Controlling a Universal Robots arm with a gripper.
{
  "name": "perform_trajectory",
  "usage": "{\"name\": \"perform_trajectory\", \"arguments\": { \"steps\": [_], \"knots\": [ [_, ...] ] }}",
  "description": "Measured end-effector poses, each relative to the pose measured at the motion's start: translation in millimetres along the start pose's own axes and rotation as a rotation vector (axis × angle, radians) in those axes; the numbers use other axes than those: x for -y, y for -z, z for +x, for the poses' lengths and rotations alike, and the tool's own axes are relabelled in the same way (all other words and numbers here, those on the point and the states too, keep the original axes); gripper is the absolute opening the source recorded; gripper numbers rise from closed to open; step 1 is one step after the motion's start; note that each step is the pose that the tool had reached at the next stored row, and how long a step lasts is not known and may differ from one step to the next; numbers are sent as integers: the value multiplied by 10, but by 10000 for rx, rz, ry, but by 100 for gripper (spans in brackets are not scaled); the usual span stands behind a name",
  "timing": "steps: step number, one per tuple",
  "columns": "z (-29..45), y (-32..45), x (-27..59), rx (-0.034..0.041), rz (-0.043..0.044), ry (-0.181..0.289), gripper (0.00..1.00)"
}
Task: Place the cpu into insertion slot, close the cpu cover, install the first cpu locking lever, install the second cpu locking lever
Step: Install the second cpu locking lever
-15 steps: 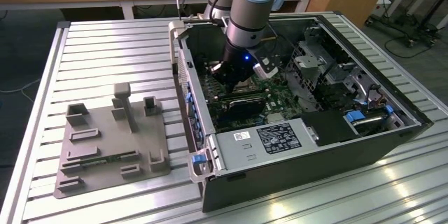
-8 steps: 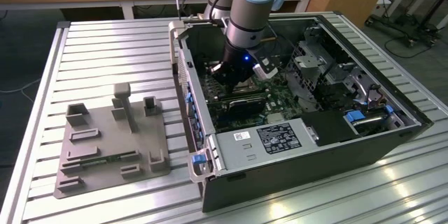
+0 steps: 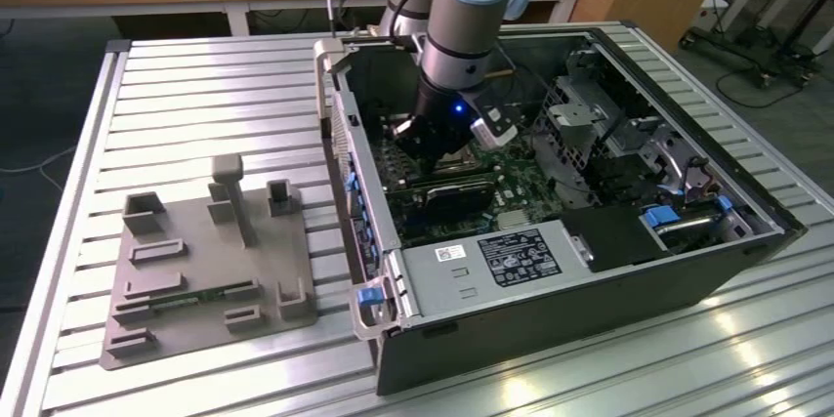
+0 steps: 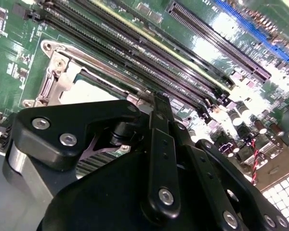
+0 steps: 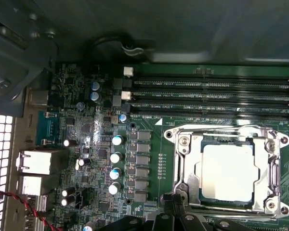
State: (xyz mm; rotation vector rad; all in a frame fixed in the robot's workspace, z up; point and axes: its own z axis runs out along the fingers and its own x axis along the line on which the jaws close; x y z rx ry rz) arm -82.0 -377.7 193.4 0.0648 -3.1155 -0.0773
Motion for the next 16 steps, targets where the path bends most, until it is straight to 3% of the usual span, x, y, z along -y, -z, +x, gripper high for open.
{"name": "perform_trajectory", "arguments": {
  "steps": [1, 3, 10, 16],
  "knots": [
    [0, 0, 1, -3, 123, -2, 11],
    [-1, 5, 0, -5, 178, -3, 11],
    [3, 133, -8, -8, 182, -4, 11],
    [8, 325, -26, -7, 182, -5, 11]
  ]
}}
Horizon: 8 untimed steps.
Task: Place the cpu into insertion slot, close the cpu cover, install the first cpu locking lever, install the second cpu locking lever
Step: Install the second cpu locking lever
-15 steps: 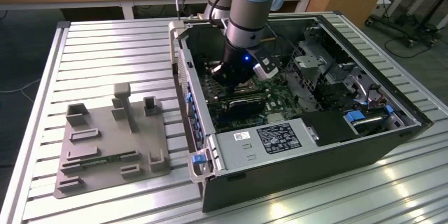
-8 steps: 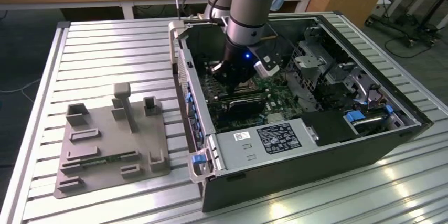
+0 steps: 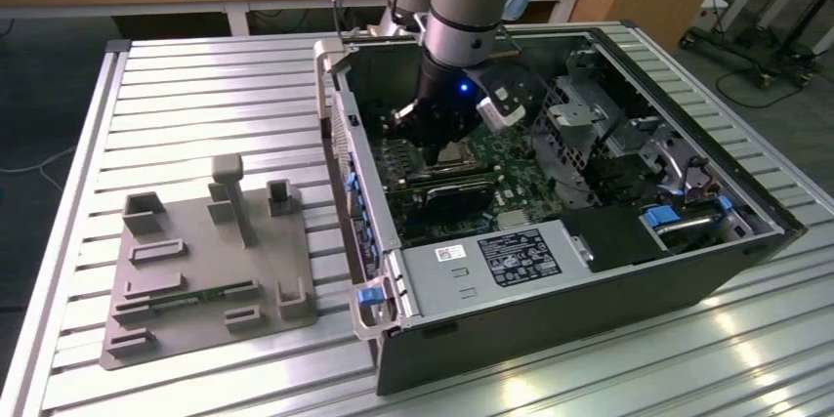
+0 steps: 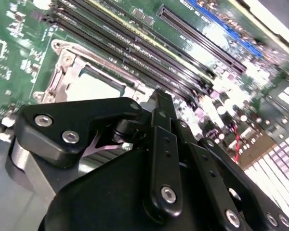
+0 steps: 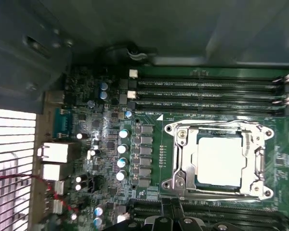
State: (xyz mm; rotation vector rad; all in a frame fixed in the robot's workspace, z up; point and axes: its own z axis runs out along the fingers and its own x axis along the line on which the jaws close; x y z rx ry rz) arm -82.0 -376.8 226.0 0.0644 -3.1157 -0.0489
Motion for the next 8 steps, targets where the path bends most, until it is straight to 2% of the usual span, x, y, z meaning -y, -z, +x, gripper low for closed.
{"name": "perform_trajectory", "arguments": {
  "steps": [2, 3, 8],
  "knots": [
    [1, 73, -9, -1, 1, 1, 11],
    [1, 85, -12, -1, 1, 1, 11],
    [1, 85, -12, -1, 3, 1, 11]
  ]
}}
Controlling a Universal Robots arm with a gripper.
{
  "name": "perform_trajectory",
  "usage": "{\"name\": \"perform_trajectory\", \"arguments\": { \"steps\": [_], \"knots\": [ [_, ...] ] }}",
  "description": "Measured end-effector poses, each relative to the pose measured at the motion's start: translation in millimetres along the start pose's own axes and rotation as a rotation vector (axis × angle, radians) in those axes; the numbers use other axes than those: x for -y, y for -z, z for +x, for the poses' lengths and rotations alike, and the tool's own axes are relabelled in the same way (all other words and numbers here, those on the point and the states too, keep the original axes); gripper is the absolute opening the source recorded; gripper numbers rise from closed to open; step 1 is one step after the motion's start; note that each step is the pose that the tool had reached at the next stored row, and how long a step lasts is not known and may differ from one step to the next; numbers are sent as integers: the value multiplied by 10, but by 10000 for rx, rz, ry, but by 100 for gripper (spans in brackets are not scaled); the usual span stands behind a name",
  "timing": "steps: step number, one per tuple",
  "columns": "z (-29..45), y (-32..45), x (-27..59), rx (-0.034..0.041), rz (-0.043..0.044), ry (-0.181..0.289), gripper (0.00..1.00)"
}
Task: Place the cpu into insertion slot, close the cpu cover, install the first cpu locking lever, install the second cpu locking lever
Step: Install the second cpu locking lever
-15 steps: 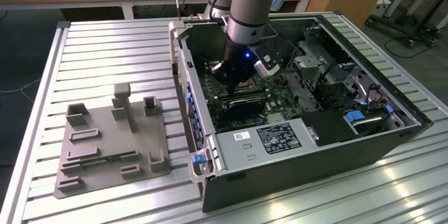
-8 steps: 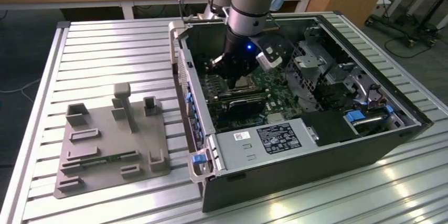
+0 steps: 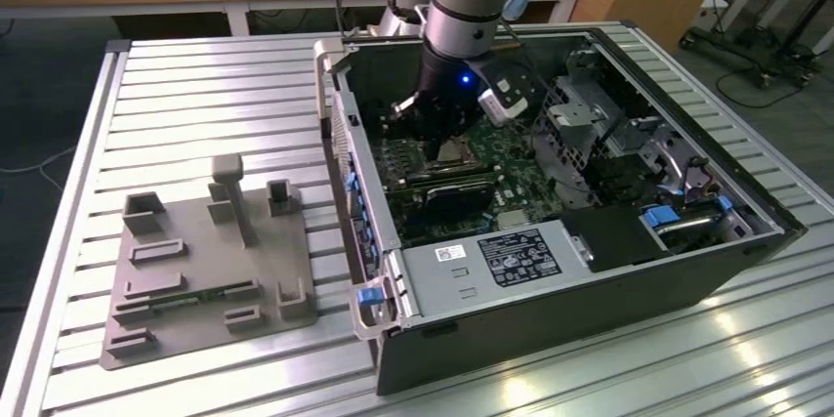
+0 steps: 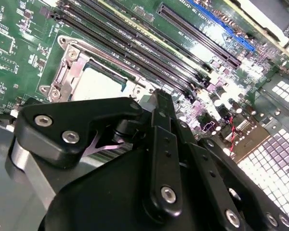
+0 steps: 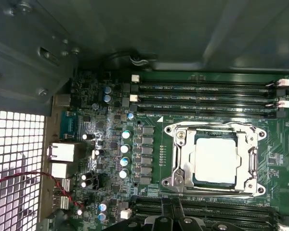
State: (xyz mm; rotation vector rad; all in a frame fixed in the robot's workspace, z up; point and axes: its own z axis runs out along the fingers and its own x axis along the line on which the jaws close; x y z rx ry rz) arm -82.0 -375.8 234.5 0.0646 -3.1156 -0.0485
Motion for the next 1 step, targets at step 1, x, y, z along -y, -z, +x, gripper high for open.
{"name": "perform_trajectory", "arguments": {
  "steps": [1],
  "knots": [
    [0, 0, 0, 0, 0, 0, 11]
  ]
}}
